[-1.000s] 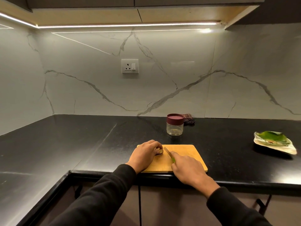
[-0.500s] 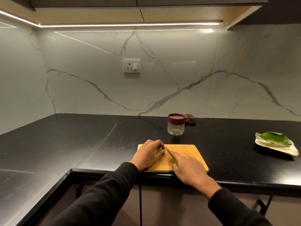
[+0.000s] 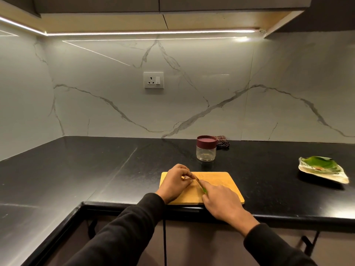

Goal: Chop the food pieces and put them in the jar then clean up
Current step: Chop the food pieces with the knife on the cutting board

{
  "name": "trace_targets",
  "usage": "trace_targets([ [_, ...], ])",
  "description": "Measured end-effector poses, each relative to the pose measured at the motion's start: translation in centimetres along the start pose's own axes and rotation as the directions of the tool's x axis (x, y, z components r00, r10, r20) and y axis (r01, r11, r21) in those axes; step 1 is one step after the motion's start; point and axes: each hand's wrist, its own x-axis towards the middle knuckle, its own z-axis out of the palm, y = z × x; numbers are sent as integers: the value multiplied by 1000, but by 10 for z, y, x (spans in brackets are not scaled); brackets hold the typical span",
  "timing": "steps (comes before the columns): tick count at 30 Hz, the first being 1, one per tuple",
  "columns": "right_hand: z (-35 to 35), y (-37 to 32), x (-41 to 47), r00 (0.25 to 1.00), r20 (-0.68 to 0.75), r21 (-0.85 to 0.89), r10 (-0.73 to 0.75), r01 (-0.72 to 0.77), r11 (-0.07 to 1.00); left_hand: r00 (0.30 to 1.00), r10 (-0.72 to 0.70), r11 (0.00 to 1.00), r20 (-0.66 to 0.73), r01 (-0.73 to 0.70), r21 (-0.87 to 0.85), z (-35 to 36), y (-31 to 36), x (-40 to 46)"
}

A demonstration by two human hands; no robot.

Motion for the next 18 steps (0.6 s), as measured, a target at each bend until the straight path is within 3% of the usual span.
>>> trace_targets([
  [6,-3,-1,-5,1000,-20,0,-6,6,1000,998,45,997,43,-48,66,-10,-7,1],
  [12,-5,-1,-6,1000,21,-17,-3,4,1000,979,101,950,179,-148,275,-20,2,12],
  [18,-6,-2,-8,1000,9,-16,-2,2,1000,962,135,924,237,-209,320,-18,14,17],
])
